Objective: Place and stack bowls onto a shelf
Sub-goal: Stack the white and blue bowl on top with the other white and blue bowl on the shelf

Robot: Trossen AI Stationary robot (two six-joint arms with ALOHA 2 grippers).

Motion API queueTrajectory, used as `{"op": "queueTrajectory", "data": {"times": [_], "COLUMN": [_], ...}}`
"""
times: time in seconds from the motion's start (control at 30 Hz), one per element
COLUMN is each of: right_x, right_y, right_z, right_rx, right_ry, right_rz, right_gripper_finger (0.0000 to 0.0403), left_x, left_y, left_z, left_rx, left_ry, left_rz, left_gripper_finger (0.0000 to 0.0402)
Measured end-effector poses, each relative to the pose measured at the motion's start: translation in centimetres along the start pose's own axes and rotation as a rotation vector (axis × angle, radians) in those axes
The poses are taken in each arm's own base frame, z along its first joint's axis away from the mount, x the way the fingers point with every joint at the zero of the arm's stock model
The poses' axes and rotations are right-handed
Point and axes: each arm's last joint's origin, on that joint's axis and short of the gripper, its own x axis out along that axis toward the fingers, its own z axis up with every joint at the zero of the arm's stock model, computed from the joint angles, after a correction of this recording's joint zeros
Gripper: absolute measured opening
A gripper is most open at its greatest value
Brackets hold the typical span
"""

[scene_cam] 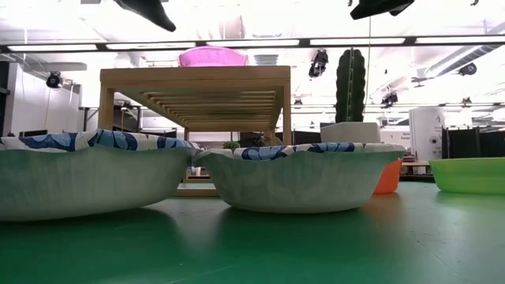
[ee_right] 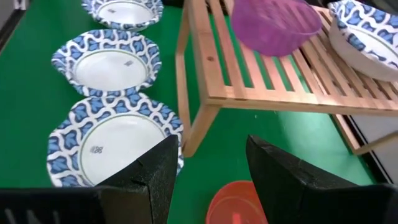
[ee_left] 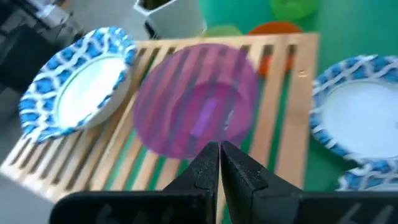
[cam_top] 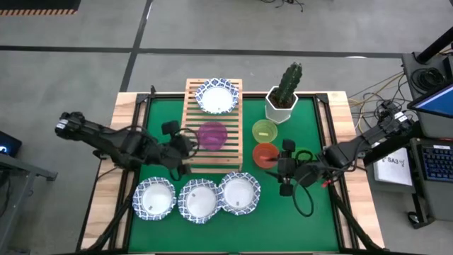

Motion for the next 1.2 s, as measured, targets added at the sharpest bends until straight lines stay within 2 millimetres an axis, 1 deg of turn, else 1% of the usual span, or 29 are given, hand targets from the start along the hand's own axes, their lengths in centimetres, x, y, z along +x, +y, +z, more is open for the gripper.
{"op": "queueTrajectory", "data": {"times": [0.2, 0.33, 0.4, 0.53, 0.7, 0.83, 1.0, 1.1, 1.2], "right_x": [0.2, 0.5, 0.7, 1.4, 2.4, 3.7, 6.3, 7.8, 9.5], "right_y": [-0.2, 0.0, 0.2, 1.0, 2.4, 3.6, 5.8, 7.2, 8.5], "right_z": [0.2, 0.5, 0.7, 1.8, 3.7, 4.8, 5.7, 5.9, 5.7], "right_rx": [-0.001, 0.008, 0.007, -0.002, -0.014, 0.006, -0.006, -0.028, -0.032], "right_ry": [-0.005, -0.023, -0.016, 0.001, 0.025, 0.087, 0.218, 0.297, 0.379], "right_rz": [0.025, 0.070, 0.092, 0.135, 0.249, 0.286, 0.320, 0.334, 0.360], "right_gripper_finger": [0.0180, 0.0180, 0.0180, 0.0180, 0.0180, 0.0180, 0.0180, 0.0180, 0.0180], "left_x": [-0.1, 0.2, 0.1, -0.2, -1.0, -1.5, -1.7, -2.0, -2.2], "left_y": [-1.8, -3.0, -3.8, -5.1, -5.2, -4.9, -4.6, -4.5, -4.6], "left_z": [-2.0, -3.3, -4.0, -5.8, -7.2, -7.5, -7.5, -7.1, -6.7], "left_rx": [0.000, -0.040, -0.022, 0.045, 0.048, 0.037, 0.031, 0.014, 0.003], "left_ry": [-0.019, -0.070, -0.120, -0.213, -0.285, -0.308, -0.312, -0.320, -0.325], "left_rz": [-0.051, 0.013, 0.052, 0.145, 0.241, 0.253, 0.251, 0.245, 0.233], "left_gripper_finger": [0.0000, 0.0000, 0.0000, 0.0000, 0.0000, 0.0000, 0.0000, 0.0000, 0.0000]}}
